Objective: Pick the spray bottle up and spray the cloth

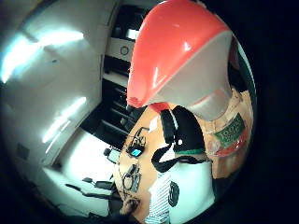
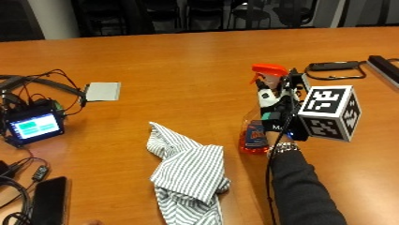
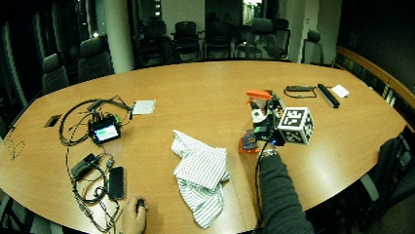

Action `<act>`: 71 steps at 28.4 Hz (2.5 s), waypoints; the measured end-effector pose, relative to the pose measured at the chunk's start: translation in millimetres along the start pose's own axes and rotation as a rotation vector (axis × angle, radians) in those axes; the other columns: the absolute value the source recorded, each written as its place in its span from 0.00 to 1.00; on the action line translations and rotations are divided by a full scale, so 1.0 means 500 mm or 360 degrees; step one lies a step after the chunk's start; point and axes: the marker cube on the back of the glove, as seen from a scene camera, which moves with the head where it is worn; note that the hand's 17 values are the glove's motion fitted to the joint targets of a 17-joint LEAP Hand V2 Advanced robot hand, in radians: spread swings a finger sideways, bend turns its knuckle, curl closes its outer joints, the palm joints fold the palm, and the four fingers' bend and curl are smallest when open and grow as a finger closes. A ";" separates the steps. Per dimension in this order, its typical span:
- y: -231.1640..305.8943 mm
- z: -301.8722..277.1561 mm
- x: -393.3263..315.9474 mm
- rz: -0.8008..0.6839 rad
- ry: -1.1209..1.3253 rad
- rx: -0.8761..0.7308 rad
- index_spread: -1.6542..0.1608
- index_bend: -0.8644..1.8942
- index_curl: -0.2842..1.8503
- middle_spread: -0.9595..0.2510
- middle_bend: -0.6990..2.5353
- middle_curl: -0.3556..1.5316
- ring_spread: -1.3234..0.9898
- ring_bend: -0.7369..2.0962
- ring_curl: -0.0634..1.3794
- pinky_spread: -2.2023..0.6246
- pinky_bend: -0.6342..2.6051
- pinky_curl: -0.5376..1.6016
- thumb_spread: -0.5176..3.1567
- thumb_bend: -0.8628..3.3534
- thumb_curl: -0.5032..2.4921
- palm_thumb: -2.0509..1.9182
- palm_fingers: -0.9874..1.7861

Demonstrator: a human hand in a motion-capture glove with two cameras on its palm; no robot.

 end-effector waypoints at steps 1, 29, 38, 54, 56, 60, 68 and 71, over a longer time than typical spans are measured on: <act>0.000 0.003 0.007 0.0009 -0.0042 -0.0001 0.74 0.36 0.26 0.68 0.32 0.40 0.53 0.42 0.29 0.81 0.25 0.39 0.46 0.21 0.28 0.70 0.73; -0.010 -0.009 -0.032 -0.0337 -0.0104 0.0508 0.76 0.38 0.31 0.61 0.36 0.46 0.48 0.51 0.37 0.67 0.35 0.44 0.34 0.20 0.35 0.72 0.88; -0.051 -0.027 -0.062 -0.0522 -0.0043 0.0340 0.76 0.38 0.33 0.61 0.38 0.47 0.48 0.53 0.38 0.66 0.36 0.45 0.36 0.20 0.35 0.72 0.88; -0.098 -0.105 -0.277 -0.1439 0.0506 0.0316 0.76 0.39 0.36 0.62 0.40 0.48 0.48 0.54 0.38 0.66 0.37 0.45 0.36 0.20 0.37 0.71 0.87; -0.084 -0.101 -0.274 -0.1520 0.0574 0.0279 0.76 0.39 0.37 0.62 0.40 0.48 0.48 0.54 0.38 0.66 0.37 0.45 0.36 0.20 0.37 0.71 0.87; -0.053 -0.095 -0.264 -0.1674 0.0710 0.0199 0.76 0.39 0.37 0.62 0.40 0.48 0.48 0.54 0.37 0.66 0.37 0.45 0.36 0.20 0.37 0.71 0.87; 0.006 -0.072 -0.273 -0.1917 0.0859 0.0085 0.75 0.38 0.38 0.62 0.40 0.48 0.48 0.54 0.37 0.66 0.37 0.45 0.35 0.20 0.38 0.71 0.86; 0.022 -0.069 -0.275 -0.1997 0.0916 0.0049 0.75 0.38 0.38 0.62 0.40 0.48 0.48 0.54 0.37 0.66 0.37 0.45 0.35 0.20 0.38 0.71 0.86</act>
